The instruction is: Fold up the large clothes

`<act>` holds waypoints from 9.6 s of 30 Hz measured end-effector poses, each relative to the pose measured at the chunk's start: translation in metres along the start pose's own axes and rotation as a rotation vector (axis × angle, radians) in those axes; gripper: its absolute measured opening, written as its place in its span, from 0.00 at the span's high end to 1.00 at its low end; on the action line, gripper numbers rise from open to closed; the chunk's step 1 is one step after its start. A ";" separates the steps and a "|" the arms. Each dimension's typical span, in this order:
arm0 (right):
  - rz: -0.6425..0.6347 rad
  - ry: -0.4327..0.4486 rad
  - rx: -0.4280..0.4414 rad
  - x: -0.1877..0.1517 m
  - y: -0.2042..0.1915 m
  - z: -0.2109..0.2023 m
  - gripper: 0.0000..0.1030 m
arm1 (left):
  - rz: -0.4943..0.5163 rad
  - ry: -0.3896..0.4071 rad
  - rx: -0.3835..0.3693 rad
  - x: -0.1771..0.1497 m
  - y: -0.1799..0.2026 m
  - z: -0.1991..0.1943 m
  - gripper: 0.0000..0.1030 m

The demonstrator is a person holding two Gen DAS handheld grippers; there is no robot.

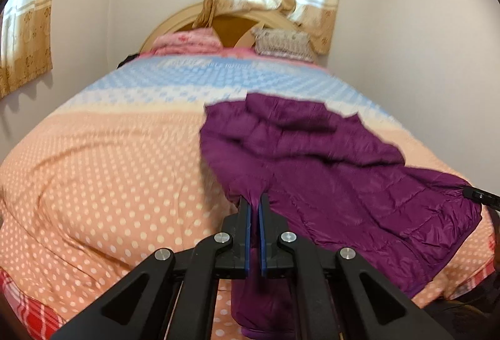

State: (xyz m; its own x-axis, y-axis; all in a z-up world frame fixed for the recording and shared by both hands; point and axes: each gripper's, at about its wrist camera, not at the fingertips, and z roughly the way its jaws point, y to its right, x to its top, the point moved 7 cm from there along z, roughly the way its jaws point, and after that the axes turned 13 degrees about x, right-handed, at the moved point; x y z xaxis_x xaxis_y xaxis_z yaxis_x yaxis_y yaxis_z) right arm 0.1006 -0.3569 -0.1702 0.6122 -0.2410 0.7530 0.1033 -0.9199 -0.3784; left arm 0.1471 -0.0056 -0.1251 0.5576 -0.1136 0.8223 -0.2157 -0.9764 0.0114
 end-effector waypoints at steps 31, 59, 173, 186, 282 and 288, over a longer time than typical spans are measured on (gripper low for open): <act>0.285 -0.368 0.059 -0.091 0.040 0.105 0.25 | 0.076 -0.108 0.142 -0.038 -0.026 0.074 0.97; 0.132 0.154 -0.022 0.227 0.094 0.216 0.93 | -0.111 -0.119 0.175 0.186 -0.012 0.316 0.90; -0.073 -0.225 -0.234 0.179 0.027 0.388 0.22 | -0.055 -0.180 0.566 0.134 0.004 0.347 0.01; -0.148 -0.188 -0.313 0.118 0.014 0.356 0.04 | -0.119 -0.214 0.567 0.078 -0.032 0.318 0.01; 0.166 -0.019 -0.520 0.047 0.225 0.078 0.02 | 0.641 0.222 -0.018 0.051 0.318 0.140 0.34; 0.132 -0.013 -0.522 0.069 0.215 0.081 0.02 | 0.598 0.305 0.026 0.080 0.291 0.115 0.06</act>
State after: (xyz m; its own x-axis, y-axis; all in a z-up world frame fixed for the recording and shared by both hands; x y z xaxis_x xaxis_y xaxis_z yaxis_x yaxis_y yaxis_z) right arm 0.2285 -0.5463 -0.2434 0.6034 -0.3646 0.7092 -0.3769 -0.9141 -0.1492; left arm 0.2211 -0.3203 -0.1217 0.0954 -0.5830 0.8068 -0.3955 -0.7660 -0.5068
